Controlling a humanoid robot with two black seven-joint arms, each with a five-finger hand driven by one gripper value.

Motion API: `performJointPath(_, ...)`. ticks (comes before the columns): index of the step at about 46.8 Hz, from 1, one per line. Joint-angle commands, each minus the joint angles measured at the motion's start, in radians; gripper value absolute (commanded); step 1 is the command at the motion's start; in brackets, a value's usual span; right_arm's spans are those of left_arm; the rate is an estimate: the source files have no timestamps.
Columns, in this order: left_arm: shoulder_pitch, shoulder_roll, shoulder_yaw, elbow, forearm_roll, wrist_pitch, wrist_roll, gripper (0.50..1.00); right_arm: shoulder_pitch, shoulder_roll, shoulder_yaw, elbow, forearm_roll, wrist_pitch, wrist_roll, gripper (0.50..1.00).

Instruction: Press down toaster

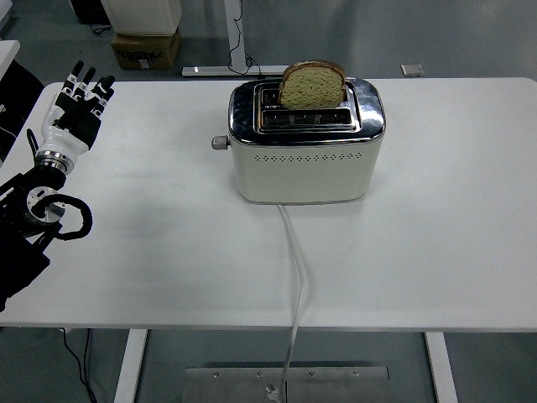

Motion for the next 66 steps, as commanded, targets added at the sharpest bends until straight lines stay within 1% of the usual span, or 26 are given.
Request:
performJointPath(1, 0.001, 0.0, 0.0, -0.001, 0.002, -0.002, 0.0, 1.0, 0.0, 0.0, 0.001, 0.0, -0.001, 0.0, 0.001, 1.0)
performJointPath(23, 0.001, 0.002, 0.0, -0.001, 0.002, 0.0, -0.003, 1.0, 0.0, 0.0, -0.001, 0.0, -0.001, 0.0, 0.0, 1.0)
performJointPath(36, 0.001, 0.034, -0.002, 0.001, 0.011, 0.0, -0.002, 1.0, 0.0, 0.0, -0.001, 0.0, 0.001, 0.0, 0.0, 1.0)
performJointPath(41, -0.009, 0.043, 0.0, -0.001, 0.018, -0.002, 0.009, 1.0, 0.0, 0.0, 0.001, 0.0, -0.001, 0.0, 0.0, 1.0)
performJointPath(45, -0.012, 0.065, 0.003, -0.001, 0.026, -0.006, 0.011, 1.0, 0.0, 0.0, -0.001, 0.0, -0.001, 0.0, 0.0, 1.0)
performJointPath(51, -0.017, 0.082, 0.005, -0.004, 0.058, -0.006, 0.015, 1.0, 0.0, 0.0, 0.0, 0.0, -0.001, 0.0, 0.0, 0.998)
performJointPath(57, -0.02, 0.085, 0.005, -0.007, 0.109, -0.008, 0.055, 1.0, 0.0, 0.0, -0.001, 0.0, 0.001, -0.002, 0.0, 1.0)
performJointPath(64, -0.02, 0.094, 0.006, -0.013, 0.166, -0.018, 0.066, 1.0, 0.0, 0.0, 0.001, 0.0, 0.001, 0.0, 0.0, 1.0)
performJointPath(65, -0.023, 0.124, 0.008, -0.015, 0.205, -0.02, 0.066, 1.0, 0.0, 0.0, 0.001, 0.0, 0.001, 0.0, 0.0, 0.998)
performJointPath(66, -0.025, 0.135, 0.008, -0.015, 0.224, -0.021, 0.068, 1.0, 0.0, 0.0, 0.0, 0.0, -0.001, 0.0, 0.0, 1.0)
